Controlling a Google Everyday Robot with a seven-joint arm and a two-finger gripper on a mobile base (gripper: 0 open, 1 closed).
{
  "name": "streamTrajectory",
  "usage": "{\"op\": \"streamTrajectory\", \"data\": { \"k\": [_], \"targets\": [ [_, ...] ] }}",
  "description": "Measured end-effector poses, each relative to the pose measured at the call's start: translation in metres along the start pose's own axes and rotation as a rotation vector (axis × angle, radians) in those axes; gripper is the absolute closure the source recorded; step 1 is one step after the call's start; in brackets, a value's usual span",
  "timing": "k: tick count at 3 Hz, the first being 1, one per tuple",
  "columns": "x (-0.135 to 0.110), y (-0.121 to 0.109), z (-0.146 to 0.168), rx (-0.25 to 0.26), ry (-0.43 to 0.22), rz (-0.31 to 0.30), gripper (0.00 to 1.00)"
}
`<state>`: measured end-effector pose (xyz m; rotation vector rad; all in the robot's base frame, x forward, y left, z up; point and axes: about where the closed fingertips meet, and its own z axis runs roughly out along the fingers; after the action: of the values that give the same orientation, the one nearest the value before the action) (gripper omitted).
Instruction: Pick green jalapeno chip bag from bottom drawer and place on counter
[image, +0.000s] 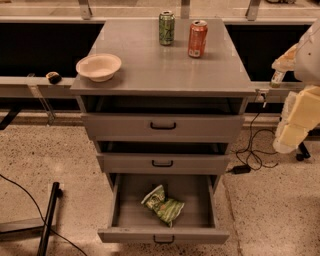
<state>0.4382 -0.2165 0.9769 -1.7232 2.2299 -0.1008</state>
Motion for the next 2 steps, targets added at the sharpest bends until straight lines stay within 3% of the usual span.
{"op": "streamTrajectory", "data": {
  "k": [1, 2],
  "targets": [
    [-0.004, -0.001, 0.002, 0.011, 0.007, -0.004, 0.0],
    [-0.008, 0.01, 0.042, -0.028, -0.06, 0.04, 0.0]
  ]
}}
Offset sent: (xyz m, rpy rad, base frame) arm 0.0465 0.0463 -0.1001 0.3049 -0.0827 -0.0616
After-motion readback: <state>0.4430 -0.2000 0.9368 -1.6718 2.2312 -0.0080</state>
